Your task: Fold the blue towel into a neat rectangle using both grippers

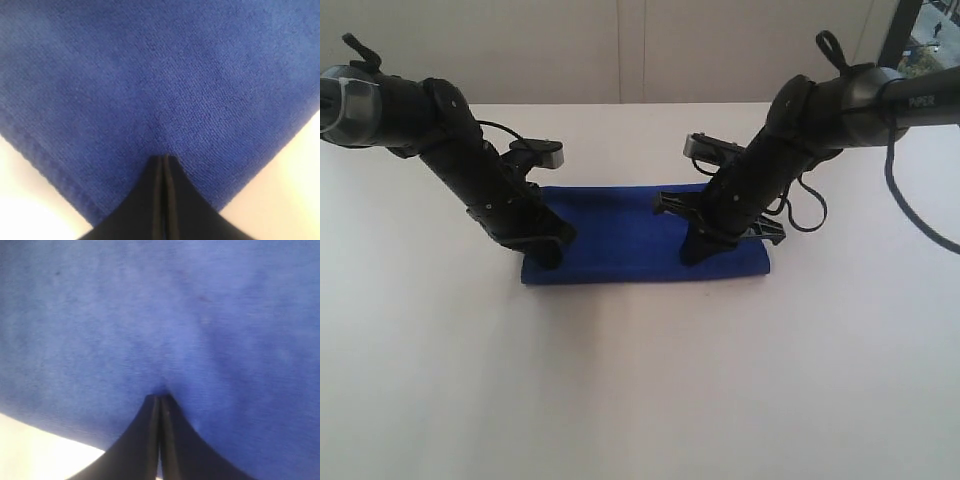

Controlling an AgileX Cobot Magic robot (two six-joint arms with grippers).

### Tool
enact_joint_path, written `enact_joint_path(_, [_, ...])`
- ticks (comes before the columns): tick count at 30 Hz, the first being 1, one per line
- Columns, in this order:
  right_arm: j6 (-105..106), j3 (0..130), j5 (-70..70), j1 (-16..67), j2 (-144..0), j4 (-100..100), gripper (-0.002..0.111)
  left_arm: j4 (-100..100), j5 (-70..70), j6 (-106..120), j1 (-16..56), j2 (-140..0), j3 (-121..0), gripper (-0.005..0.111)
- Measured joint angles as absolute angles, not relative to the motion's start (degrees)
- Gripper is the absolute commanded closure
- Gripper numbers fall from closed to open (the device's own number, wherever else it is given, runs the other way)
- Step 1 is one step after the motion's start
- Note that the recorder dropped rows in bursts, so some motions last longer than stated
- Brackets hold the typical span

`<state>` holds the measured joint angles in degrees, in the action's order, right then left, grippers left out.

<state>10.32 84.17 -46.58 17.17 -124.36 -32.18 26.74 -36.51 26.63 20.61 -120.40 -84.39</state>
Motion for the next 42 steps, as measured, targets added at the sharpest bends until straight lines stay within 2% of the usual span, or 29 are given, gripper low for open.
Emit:
enact_joint_path(23, [8.96, 84.17, -50.41, 8.64, -123.34, -24.27, 0.108, 26.52, -36.51, 26.63, 20.74, -120.4, -84.39, 0.107])
enact_joint_path(42, [8.98, 84.05, -49.72, 6.34, -118.92, -20.75, 0.108, 25.68, -36.62, 26.63, 20.74, -120.4, -84.5, 0.107])
